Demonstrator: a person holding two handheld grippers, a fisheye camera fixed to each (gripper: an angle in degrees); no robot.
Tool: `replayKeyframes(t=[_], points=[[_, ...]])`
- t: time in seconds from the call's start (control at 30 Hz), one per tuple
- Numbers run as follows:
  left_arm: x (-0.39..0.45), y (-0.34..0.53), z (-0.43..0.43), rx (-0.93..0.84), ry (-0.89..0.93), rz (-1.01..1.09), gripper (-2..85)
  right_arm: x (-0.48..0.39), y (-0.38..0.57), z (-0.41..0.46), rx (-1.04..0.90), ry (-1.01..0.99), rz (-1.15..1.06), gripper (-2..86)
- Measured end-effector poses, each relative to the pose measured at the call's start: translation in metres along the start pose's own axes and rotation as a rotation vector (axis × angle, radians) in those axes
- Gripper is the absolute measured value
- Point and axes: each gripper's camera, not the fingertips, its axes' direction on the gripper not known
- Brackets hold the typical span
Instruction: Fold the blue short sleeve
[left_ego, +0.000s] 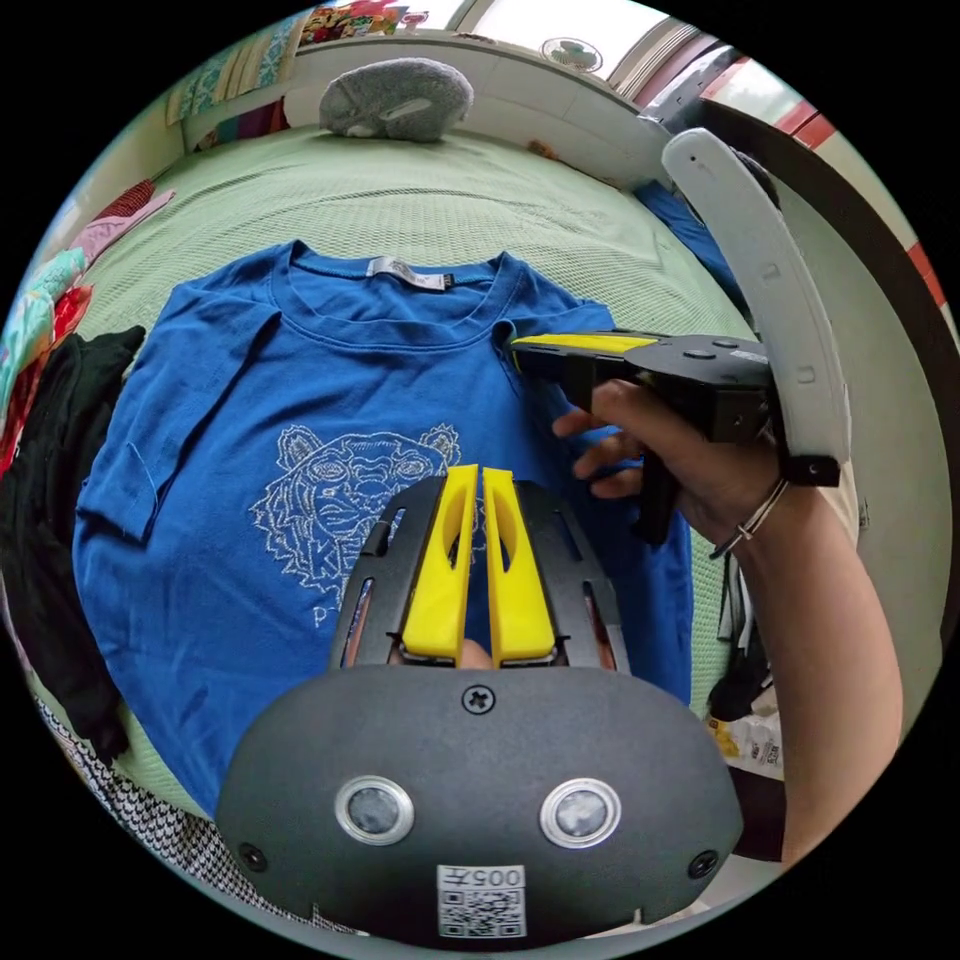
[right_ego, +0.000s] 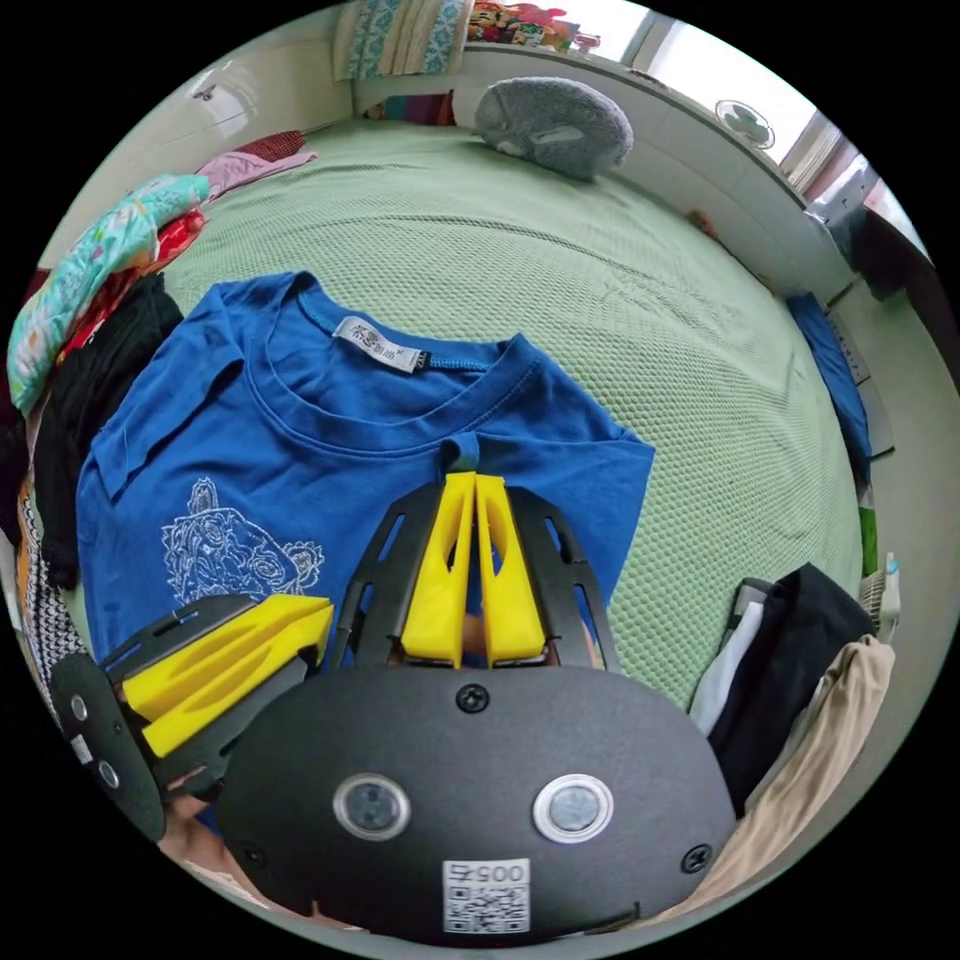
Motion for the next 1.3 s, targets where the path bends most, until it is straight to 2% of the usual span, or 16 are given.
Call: replayKeyframes(t=[0.23,0.37,0.5,0.6,0.73,0.87,0.93,1.2,1.3], points=[[0.004,0.007,-0.009,-0.001,-0.048,0.027,2.2,-0.010,0.010,0.003,-0.013,0.023,0.004,-1.1],[0.001,0.012,-0.018,-0.004,-0.040,0.026,2.0,-0.021,0.025,0.002,0.035,0.079,0.029,-1.2],[-0.002,0.017,-0.028,-0.004,-0.035,0.030,2.0,-0.035,0.030,-0.001,0.004,0.161,-0.027,-1.2],[-0.007,0.021,-0.037,-0.006,-0.012,0.015,1.9,-0.028,0.035,-0.018,0.025,0.103,-0.040,-1.1],[-0.011,0.024,-0.047,-0.015,-0.001,0.008,1.9,-0.009,0.044,-0.050,0.182,0.072,0.112,-1.0],[-0.013,0.030,-0.059,-0.011,-0.016,0.016,1.8,-0.014,0.046,-0.031,0.088,0.090,0.084,-0.9],[-0.016,0.032,-0.064,-0.013,-0.005,0.012,1.7,-0.017,0.049,-0.018,0.029,0.032,0.079,-0.9],[-0.028,0.043,-0.091,-0.007,0.027,0.012,0.6,0.002,0.073,-0.049,0.116,0.013,0.127,-0.9],[-0.036,0.050,-0.111,0.009,0.147,0.019,-0.2,0.005,0.117,-0.085,0.173,0.005,0.124,-1.0]])
